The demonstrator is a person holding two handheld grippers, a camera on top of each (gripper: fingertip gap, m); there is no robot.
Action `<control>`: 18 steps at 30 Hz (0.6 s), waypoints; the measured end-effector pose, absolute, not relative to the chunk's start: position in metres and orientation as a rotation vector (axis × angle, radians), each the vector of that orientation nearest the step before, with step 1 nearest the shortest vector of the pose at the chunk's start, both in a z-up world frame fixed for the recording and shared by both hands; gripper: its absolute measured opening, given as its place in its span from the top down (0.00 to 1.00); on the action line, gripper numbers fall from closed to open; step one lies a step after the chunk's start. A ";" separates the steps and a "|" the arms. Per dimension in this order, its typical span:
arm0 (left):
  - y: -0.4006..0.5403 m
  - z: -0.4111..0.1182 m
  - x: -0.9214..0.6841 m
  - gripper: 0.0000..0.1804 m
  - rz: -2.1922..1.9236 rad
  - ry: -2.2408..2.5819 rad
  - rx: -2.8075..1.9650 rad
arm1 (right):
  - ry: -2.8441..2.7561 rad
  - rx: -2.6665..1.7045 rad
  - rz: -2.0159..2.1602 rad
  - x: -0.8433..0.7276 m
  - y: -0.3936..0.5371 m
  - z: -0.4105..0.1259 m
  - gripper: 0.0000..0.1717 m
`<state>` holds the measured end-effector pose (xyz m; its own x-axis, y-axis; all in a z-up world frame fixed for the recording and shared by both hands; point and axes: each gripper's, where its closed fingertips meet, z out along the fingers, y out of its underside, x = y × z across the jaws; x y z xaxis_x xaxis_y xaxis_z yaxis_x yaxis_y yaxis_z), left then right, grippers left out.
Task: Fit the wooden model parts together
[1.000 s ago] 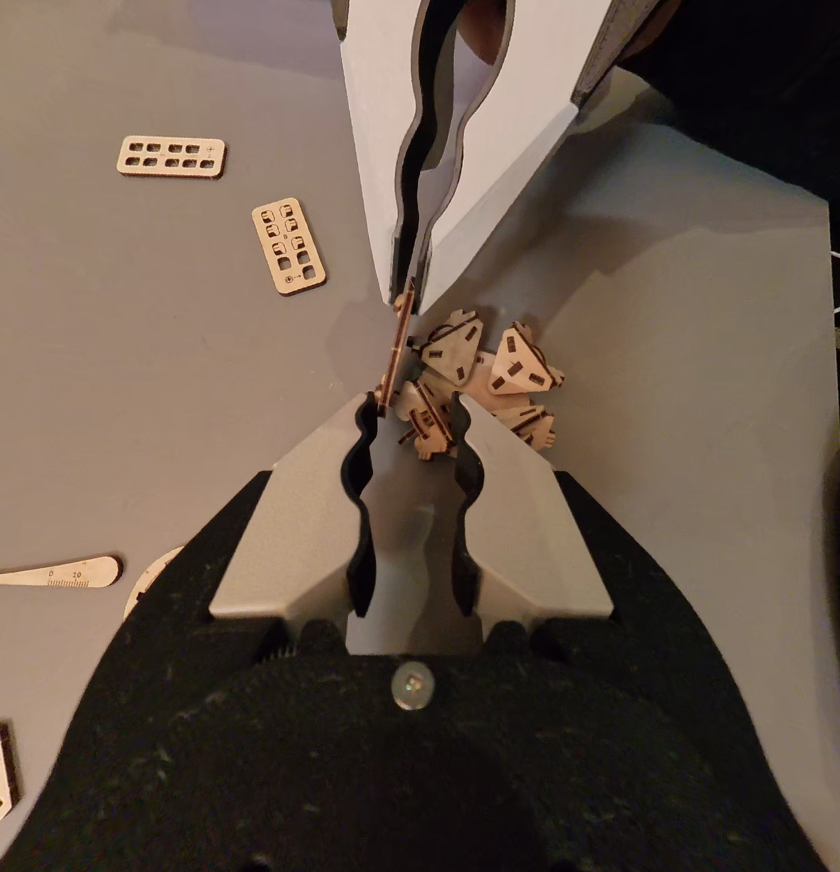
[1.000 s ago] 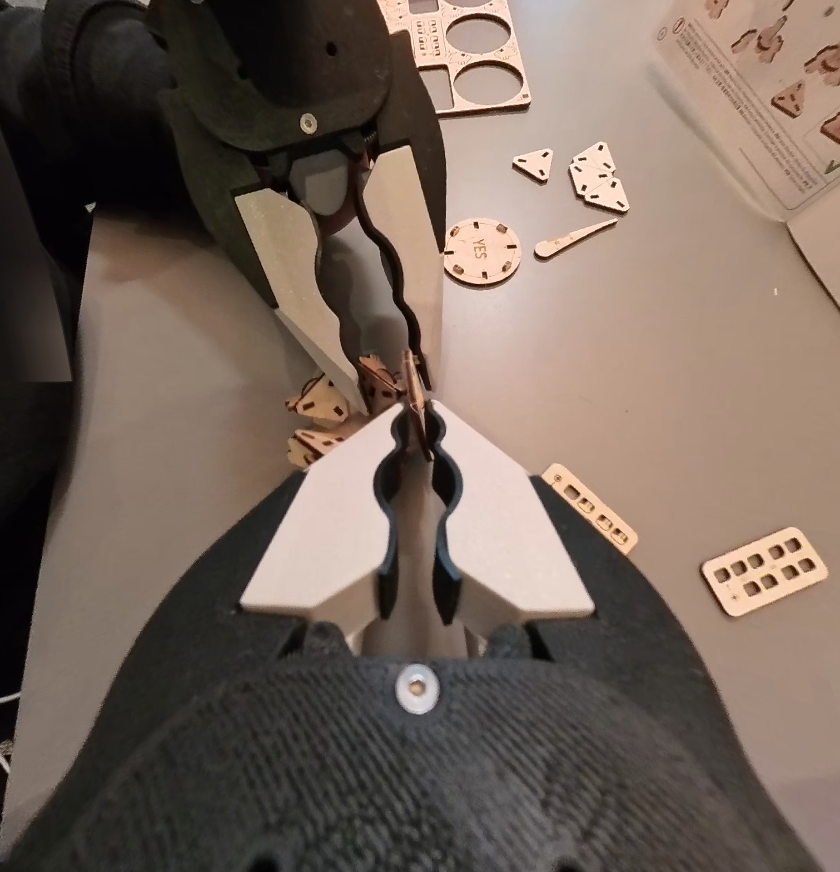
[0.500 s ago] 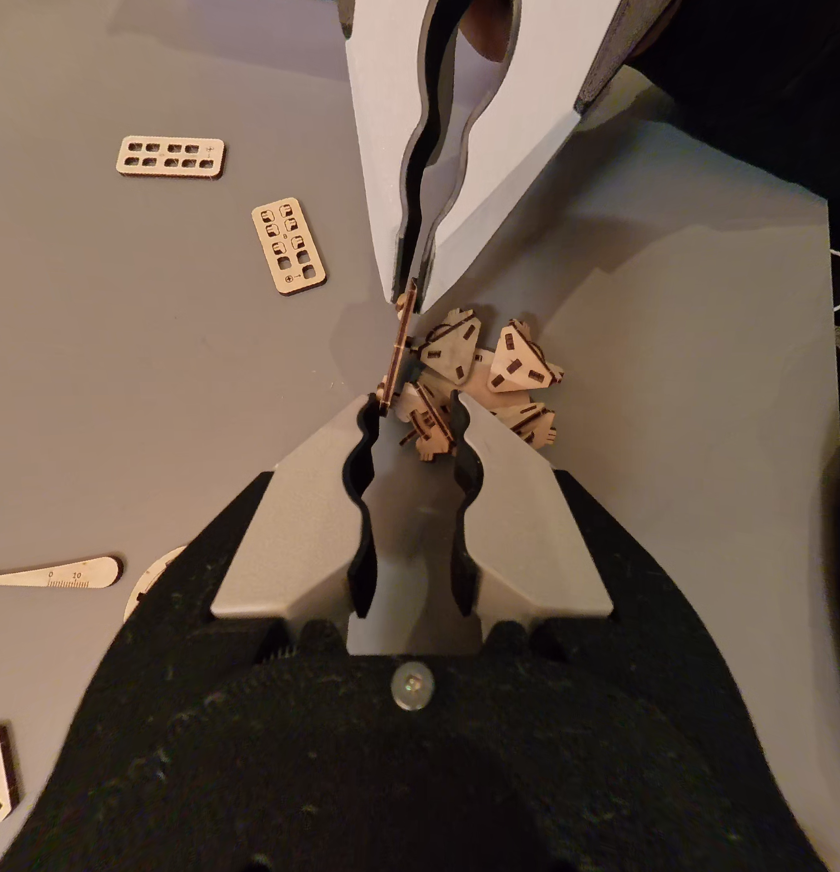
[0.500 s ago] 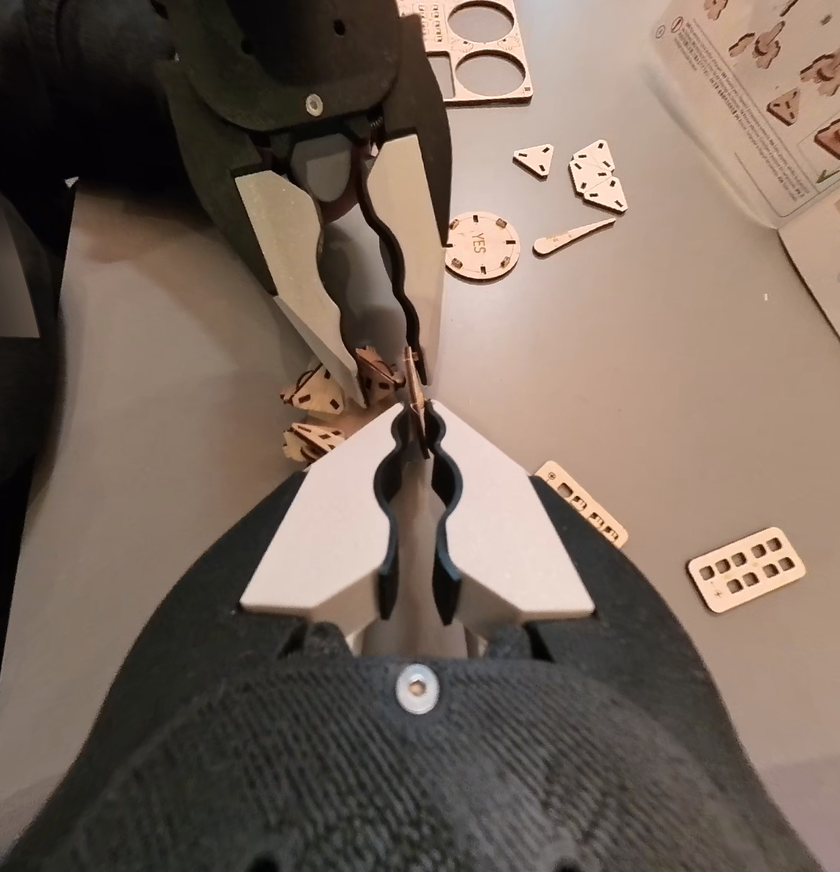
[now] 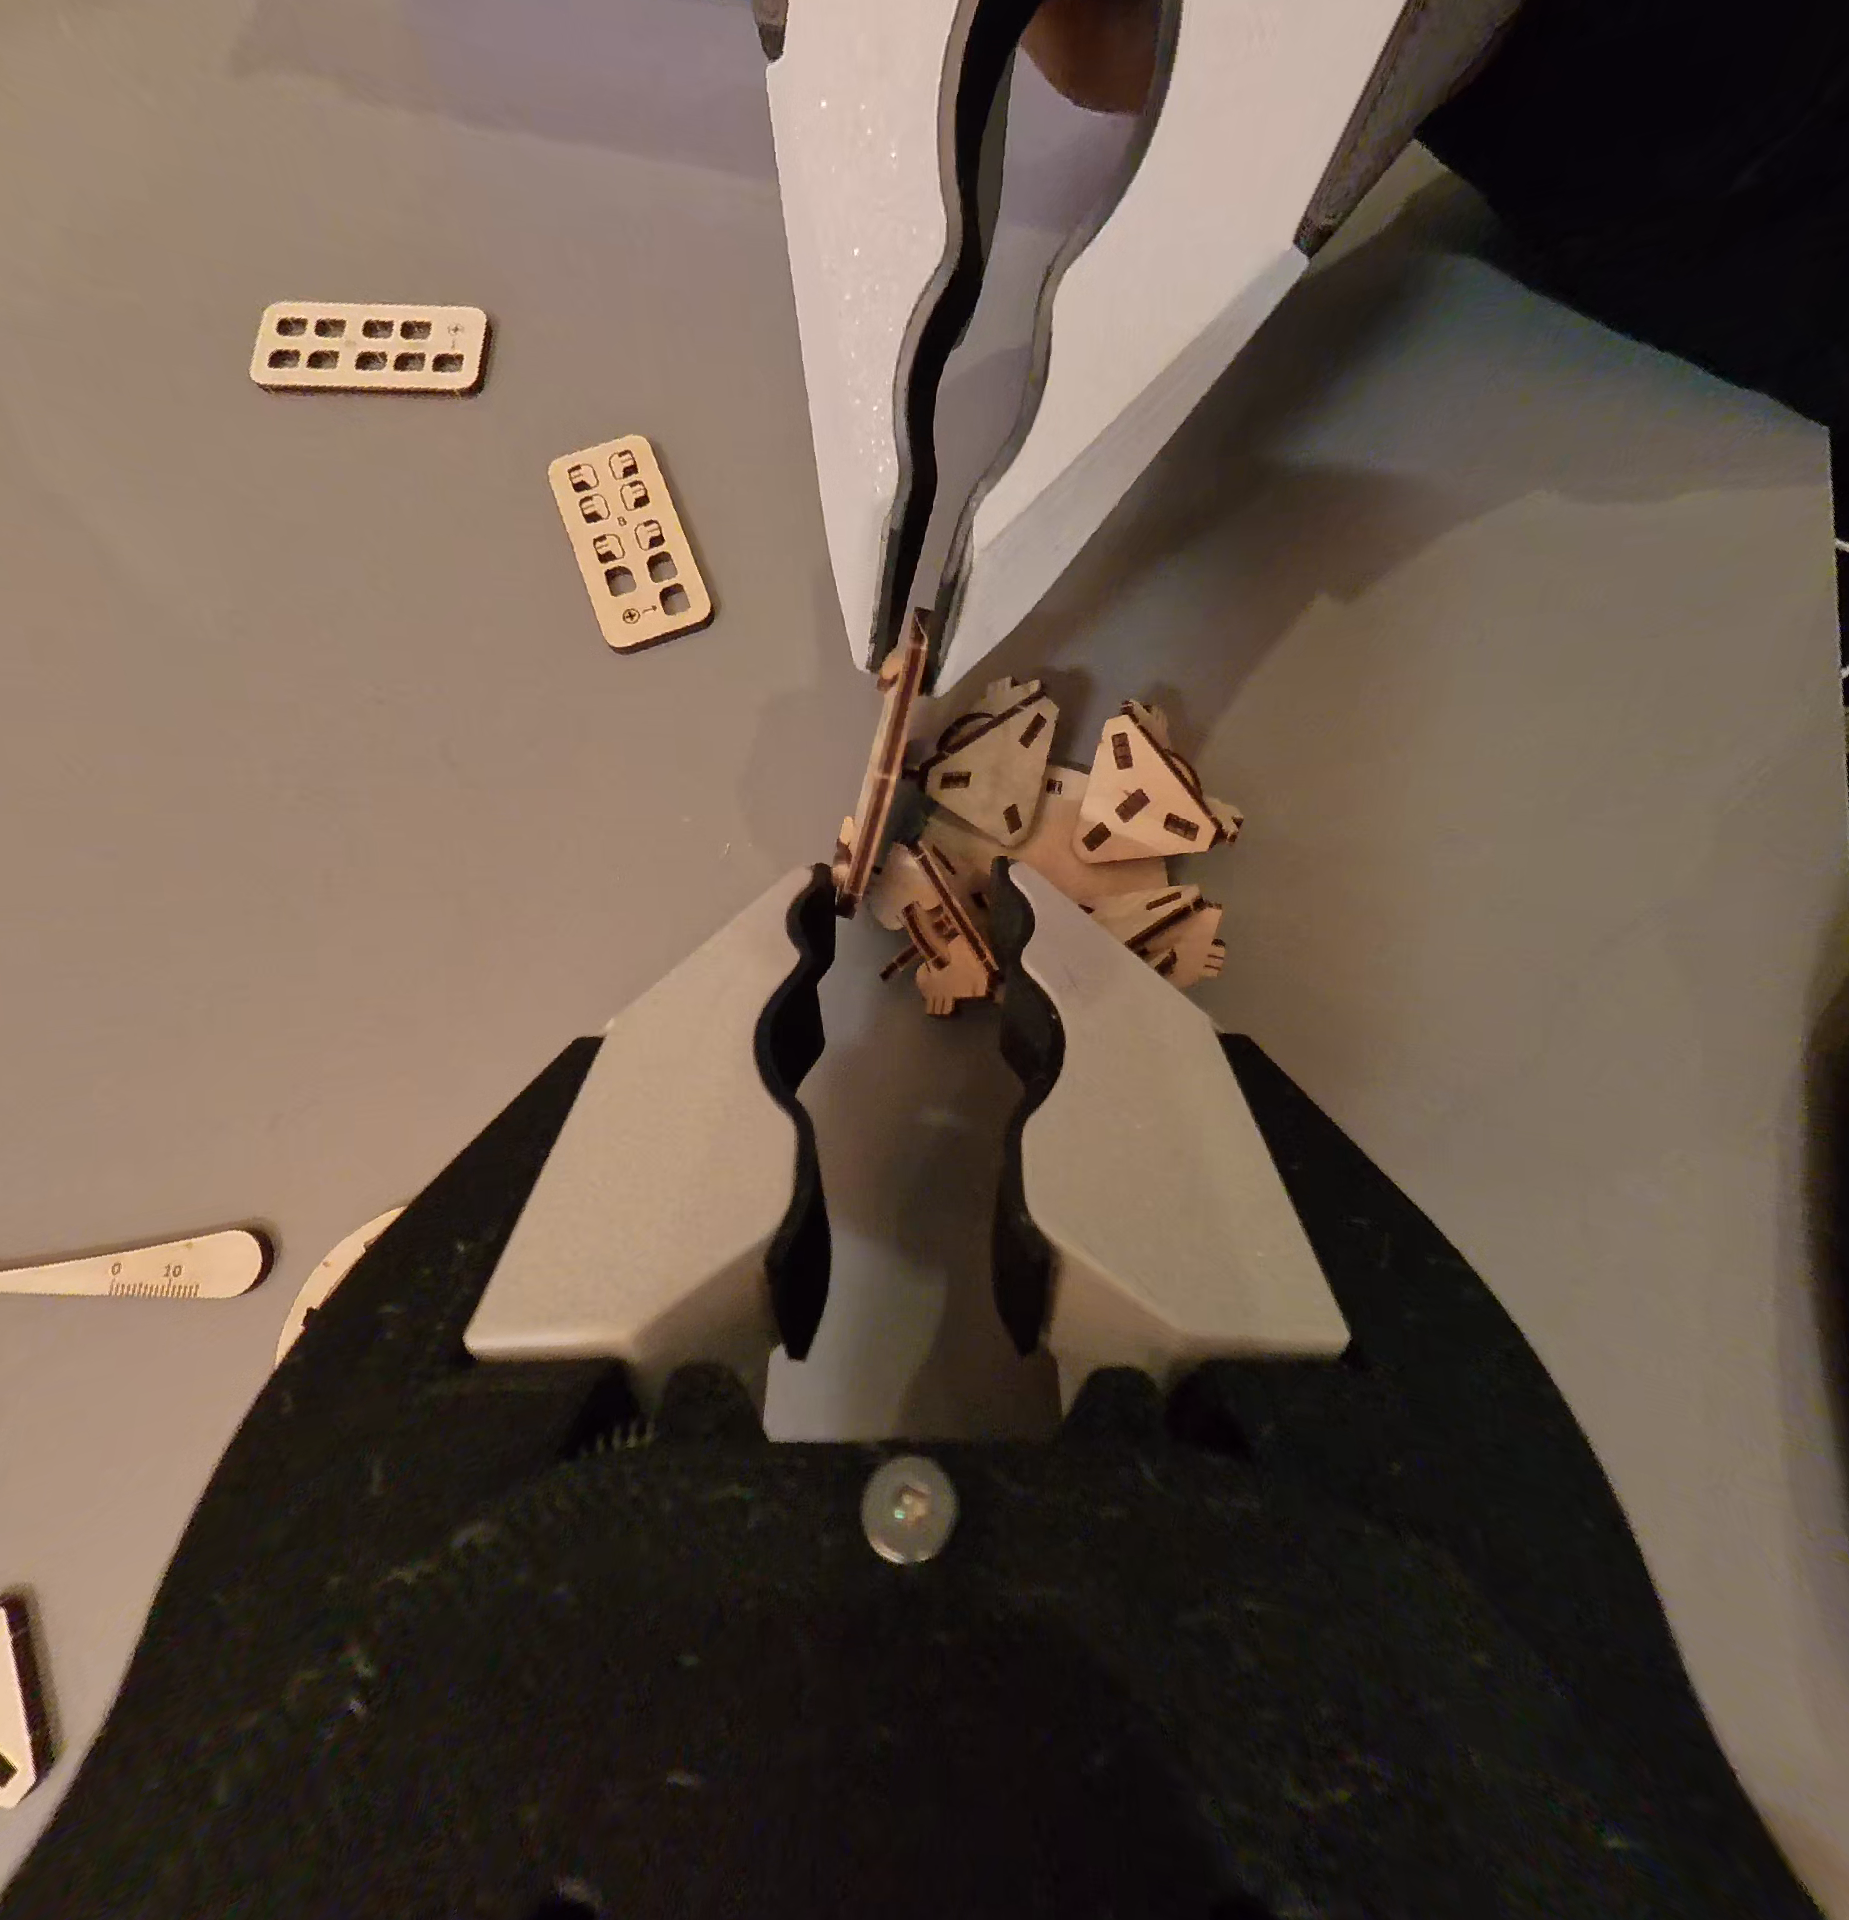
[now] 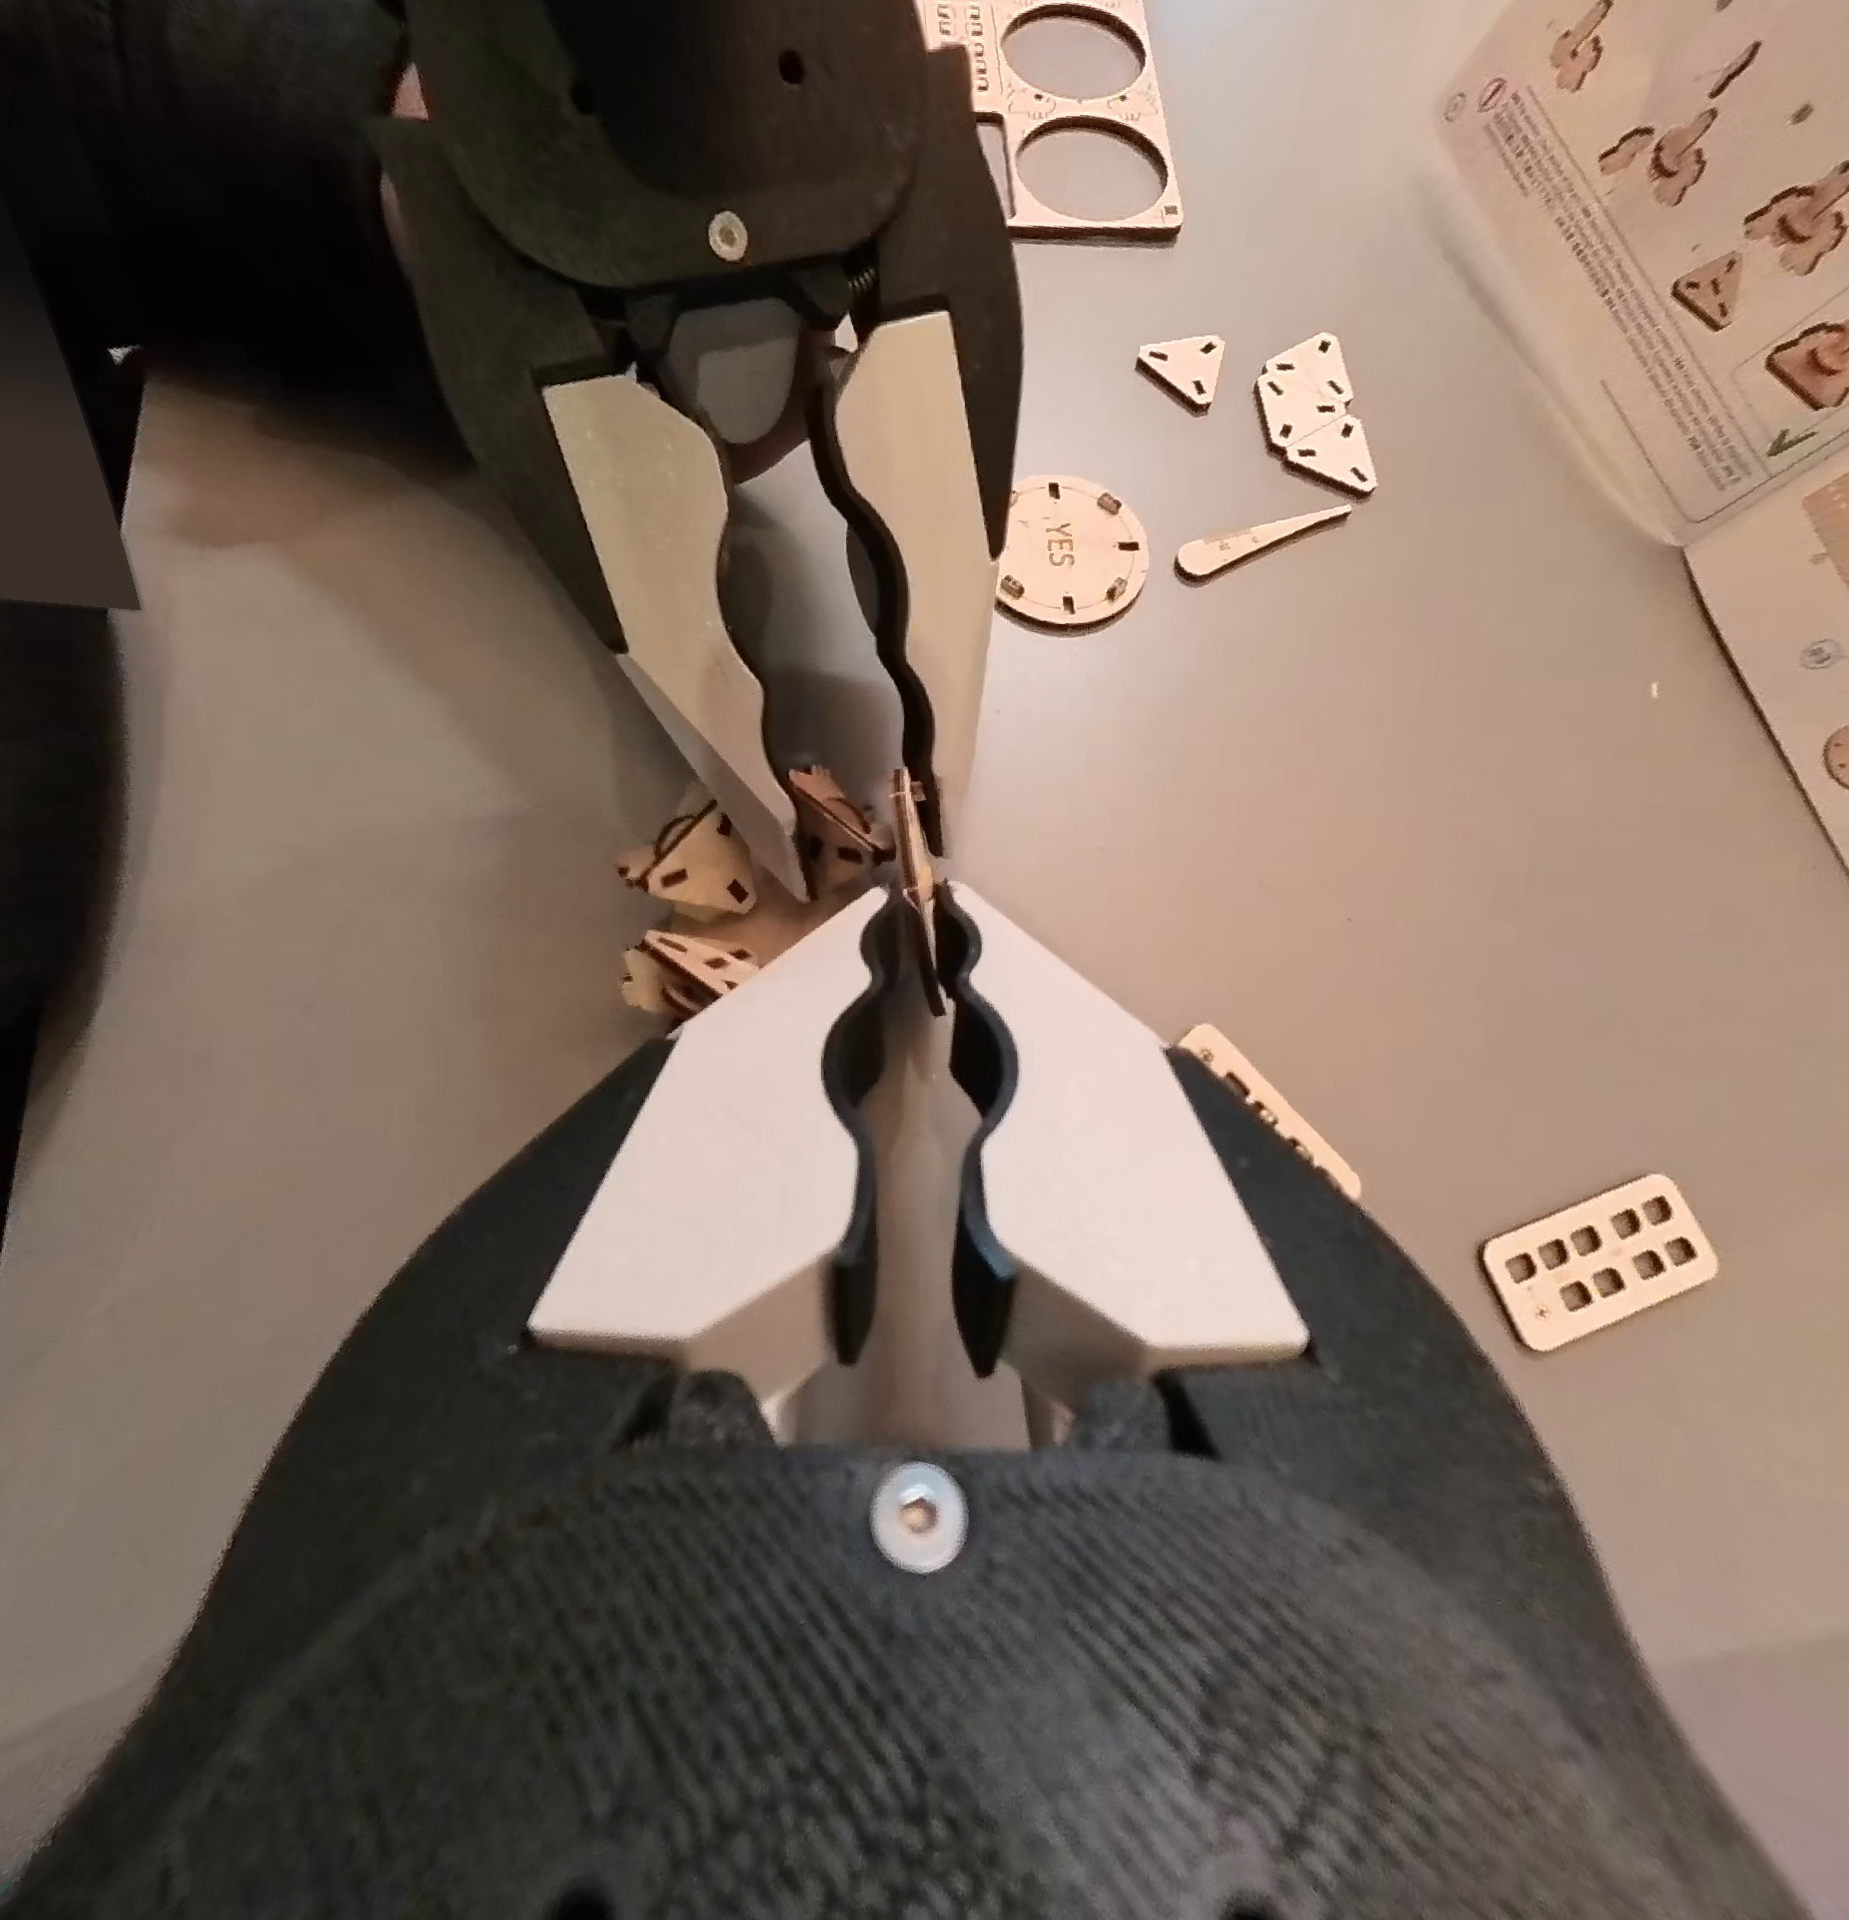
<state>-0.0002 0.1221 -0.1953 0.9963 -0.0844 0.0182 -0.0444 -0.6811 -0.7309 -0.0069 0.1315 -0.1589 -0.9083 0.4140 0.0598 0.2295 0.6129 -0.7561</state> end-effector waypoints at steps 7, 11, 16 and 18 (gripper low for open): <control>0.122 -0.195 0.001 0.85 -0.060 0.092 -2.324 | -2.604 -0.507 1.181 -0.005 0.129 -0.157 0.98; 0.122 -0.195 0.001 0.86 -0.058 0.096 -2.325 | -2.608 -0.518 1.189 -0.005 0.129 -0.157 0.98; 0.122 -0.194 0.003 0.86 -0.073 0.091 -2.329 | -2.618 -0.515 1.183 -0.003 0.128 -0.157 0.98; 0.122 -0.194 0.003 0.86 -0.080 0.086 -2.328 | -2.628 -0.524 1.181 -0.002 0.129 -0.157 0.98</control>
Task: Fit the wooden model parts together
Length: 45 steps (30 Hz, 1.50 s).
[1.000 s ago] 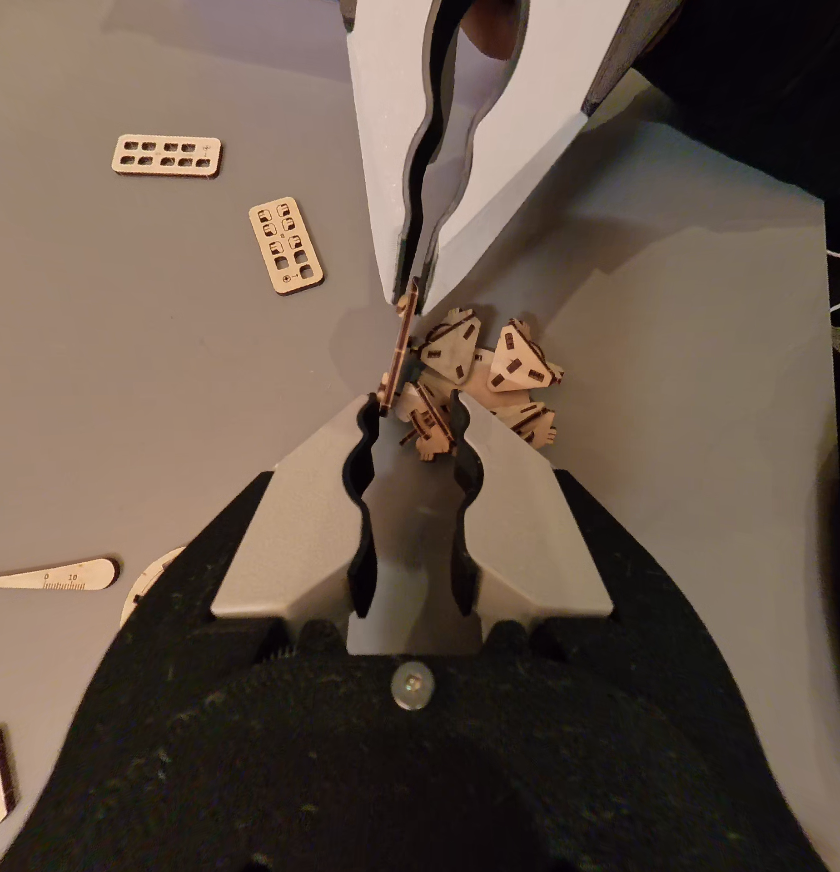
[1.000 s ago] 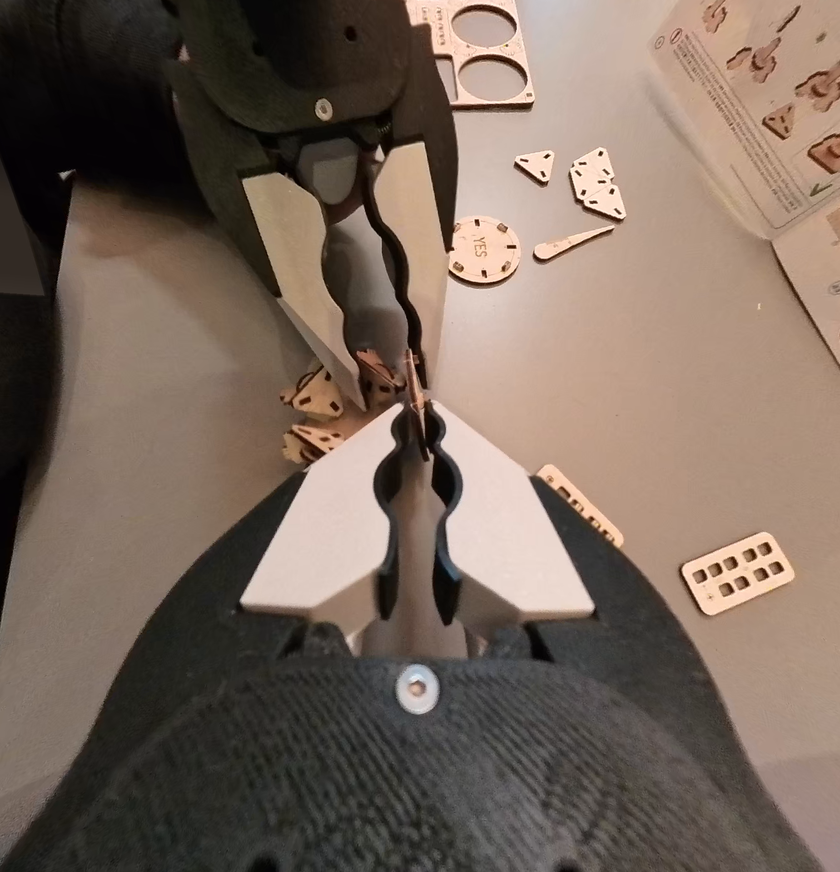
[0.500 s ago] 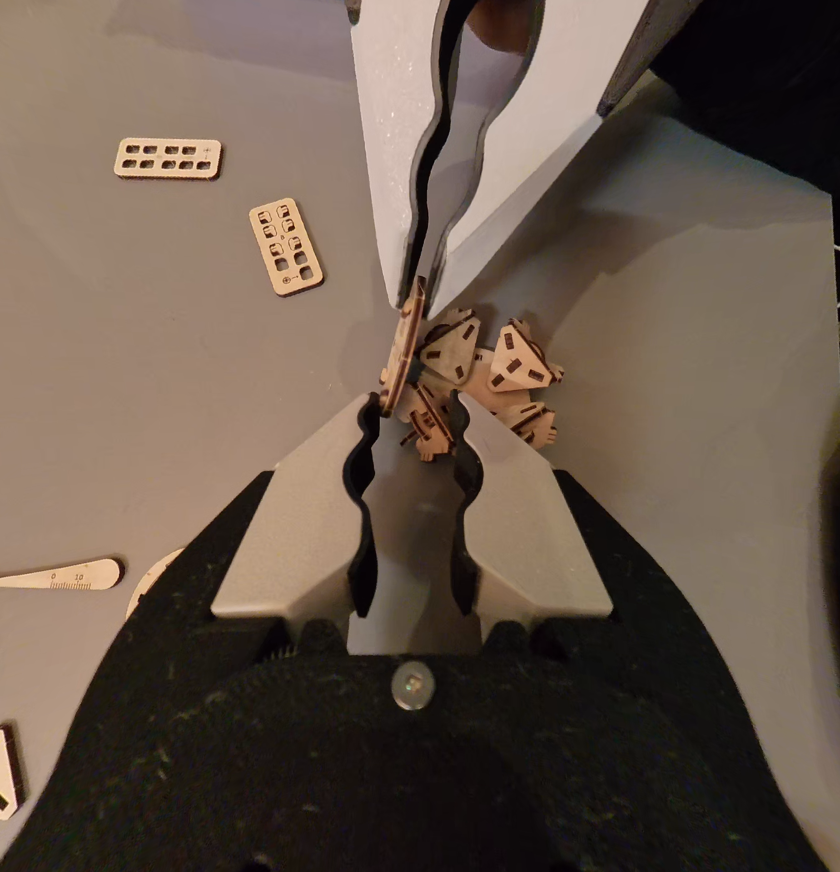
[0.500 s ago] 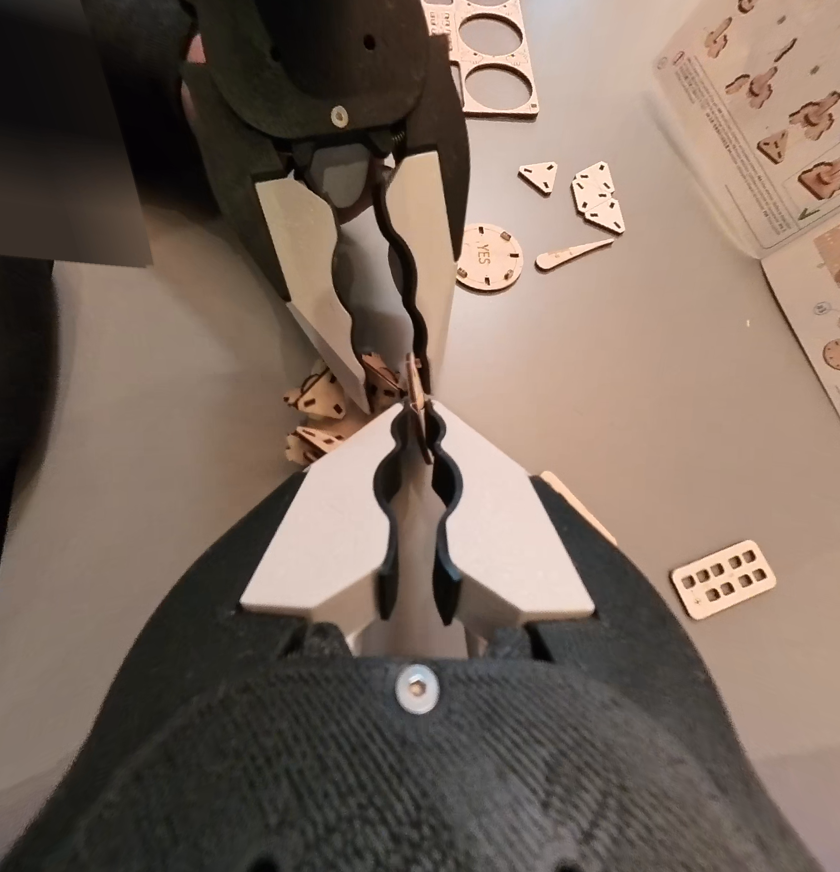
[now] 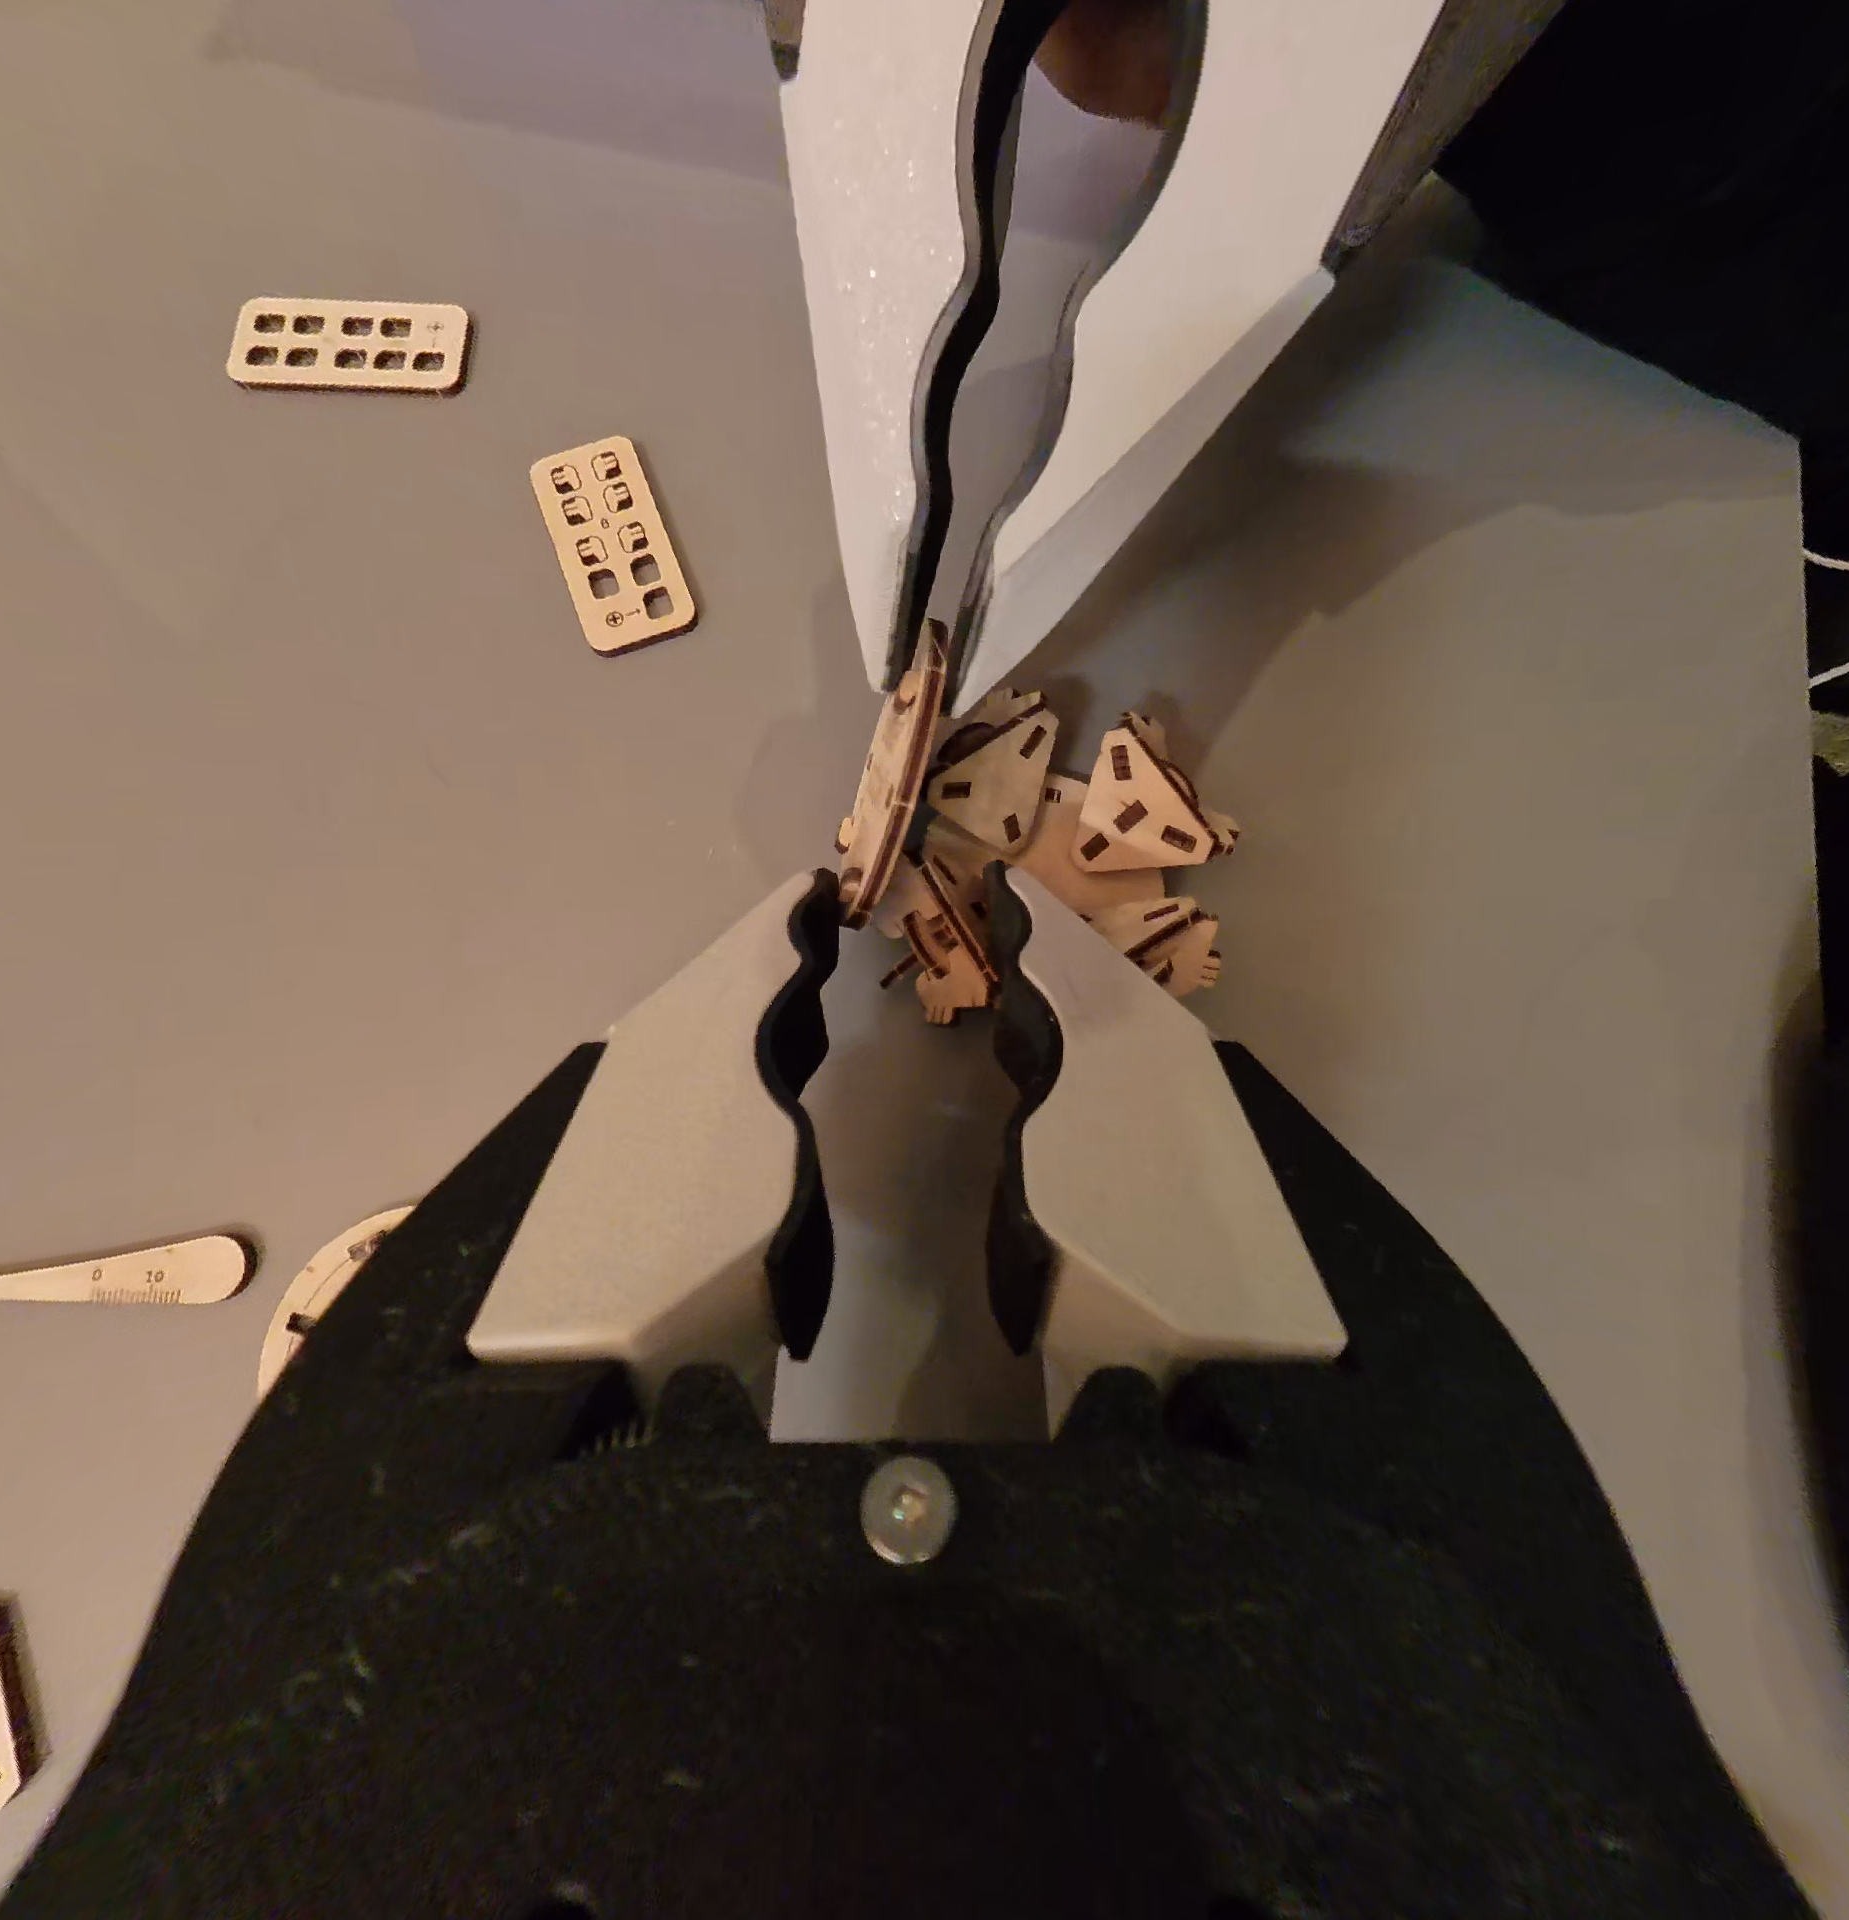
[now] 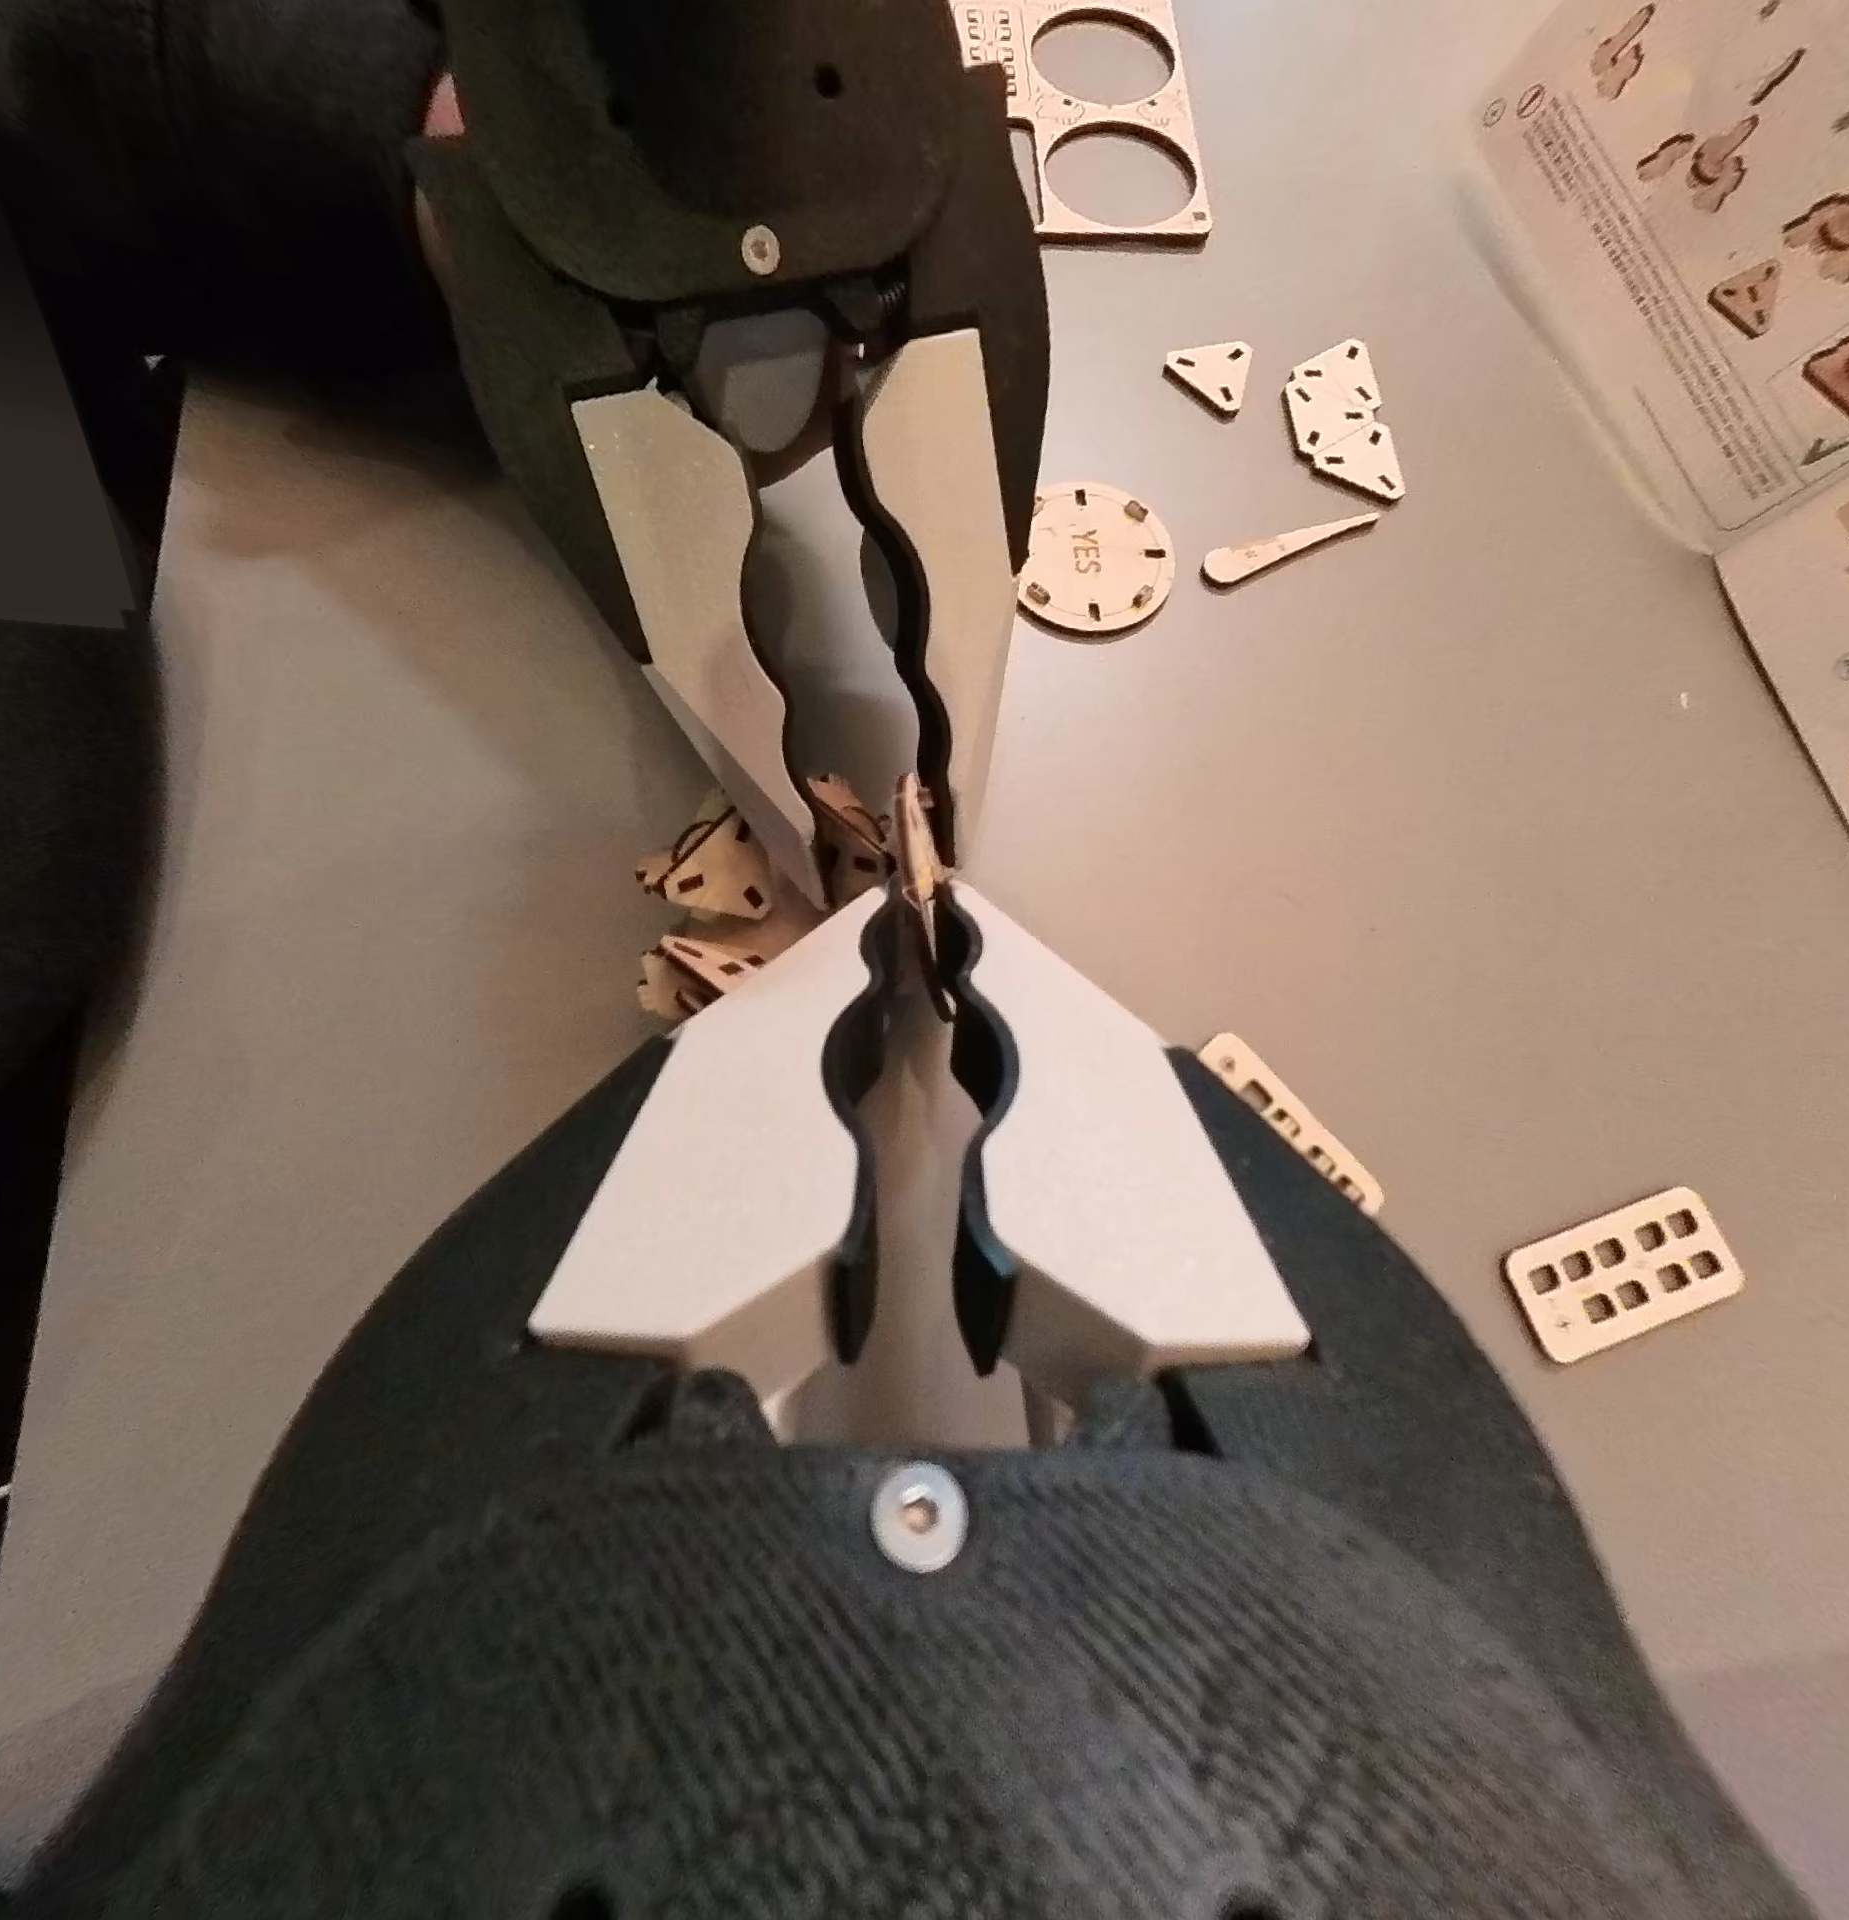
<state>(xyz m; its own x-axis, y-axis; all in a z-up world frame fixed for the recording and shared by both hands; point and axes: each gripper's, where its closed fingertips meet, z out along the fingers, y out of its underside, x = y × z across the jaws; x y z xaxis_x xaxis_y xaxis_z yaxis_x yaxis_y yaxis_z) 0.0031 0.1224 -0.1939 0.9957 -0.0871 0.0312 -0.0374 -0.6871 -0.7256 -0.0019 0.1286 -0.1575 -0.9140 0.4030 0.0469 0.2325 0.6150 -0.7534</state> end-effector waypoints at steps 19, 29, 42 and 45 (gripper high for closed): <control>0.122 -0.194 0.006 0.87 -0.078 0.111 -2.330 | -2.620 -0.563 1.242 -0.005 0.131 -0.158 0.98; 0.122 -0.194 0.006 0.87 -0.081 0.112 -2.329 | -2.691 -0.633 1.136 -0.006 0.137 -0.177 0.94; 0.122 -0.194 0.005 0.87 -0.090 0.104 -2.325 | -2.710 -0.675 1.088 -0.005 0.146 -0.178 0.97; 0.122 -0.194 0.005 0.87 -0.086 0.105 -2.327 | -2.714 -0.676 1.082 -0.004 0.146 -0.178 0.97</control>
<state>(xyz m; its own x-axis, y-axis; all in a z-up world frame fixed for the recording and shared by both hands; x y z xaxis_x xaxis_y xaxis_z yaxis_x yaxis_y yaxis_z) 0.0054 0.1220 -0.1937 0.9943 -0.1024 0.0294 -0.0491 -0.6856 -0.7263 -0.0039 0.1456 -0.1781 -0.8888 0.4572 -0.0326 0.3543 0.6400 -0.6818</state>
